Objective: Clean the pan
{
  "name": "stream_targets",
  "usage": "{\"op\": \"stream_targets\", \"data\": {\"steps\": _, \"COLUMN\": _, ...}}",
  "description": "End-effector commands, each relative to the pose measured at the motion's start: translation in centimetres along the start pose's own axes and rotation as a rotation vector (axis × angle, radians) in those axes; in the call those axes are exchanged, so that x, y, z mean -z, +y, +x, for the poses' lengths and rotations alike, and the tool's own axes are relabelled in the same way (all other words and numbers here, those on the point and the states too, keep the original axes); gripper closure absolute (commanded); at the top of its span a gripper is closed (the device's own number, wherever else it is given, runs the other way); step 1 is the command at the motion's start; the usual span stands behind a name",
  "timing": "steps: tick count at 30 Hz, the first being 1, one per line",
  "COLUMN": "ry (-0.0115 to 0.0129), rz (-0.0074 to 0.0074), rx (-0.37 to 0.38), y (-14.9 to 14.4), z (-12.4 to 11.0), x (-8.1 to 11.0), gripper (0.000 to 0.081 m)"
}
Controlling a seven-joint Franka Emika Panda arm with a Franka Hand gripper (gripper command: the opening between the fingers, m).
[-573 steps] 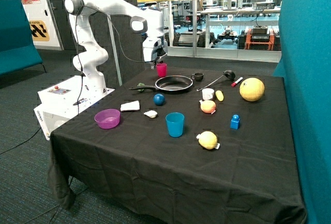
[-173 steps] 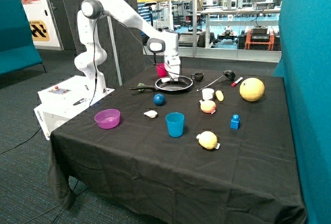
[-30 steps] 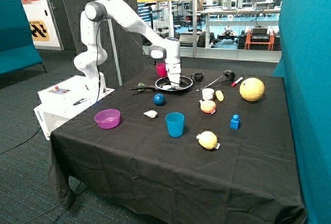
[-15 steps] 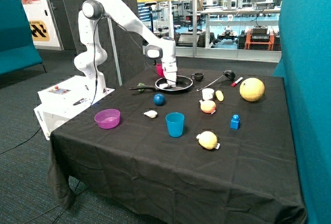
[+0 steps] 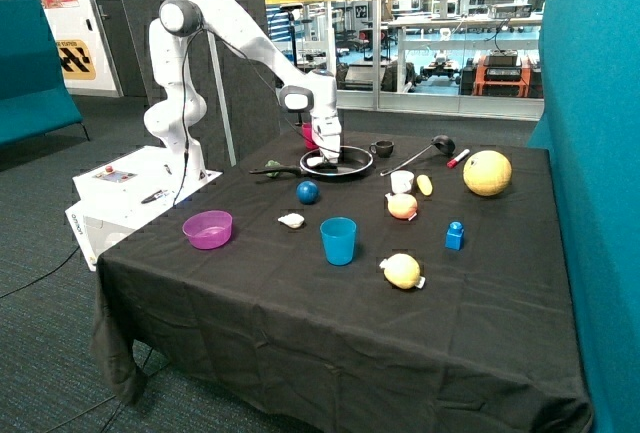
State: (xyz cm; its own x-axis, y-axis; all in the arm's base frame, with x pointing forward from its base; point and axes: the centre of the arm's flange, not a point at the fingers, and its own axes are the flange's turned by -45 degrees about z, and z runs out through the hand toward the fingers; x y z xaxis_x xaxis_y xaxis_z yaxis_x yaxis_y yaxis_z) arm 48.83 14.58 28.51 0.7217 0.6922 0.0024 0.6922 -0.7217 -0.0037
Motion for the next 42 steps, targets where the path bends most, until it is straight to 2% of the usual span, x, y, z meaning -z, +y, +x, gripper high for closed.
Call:
{"op": "stream_targets", "data": {"steps": 1, "ry": -0.0026, "rz": -0.0037, "rx": 0.059, "y": -3.2, "z": 2.1, "x": 0.1, "gripper": 0.0808}}
{"op": "stream_targets", "data": {"steps": 15, "ry": -0.0025, "rz": -0.0037, "rx": 0.038, "y": -1.6, "z": 5.0, "x": 0.5, "gripper": 0.0808}}
{"op": "stream_targets", "data": {"steps": 42, "ry": -0.0023, "rz": -0.0038, "rx": -0.051, "y": 4.1, "z": 6.1, "x": -0.1, "gripper": 0.0808}}
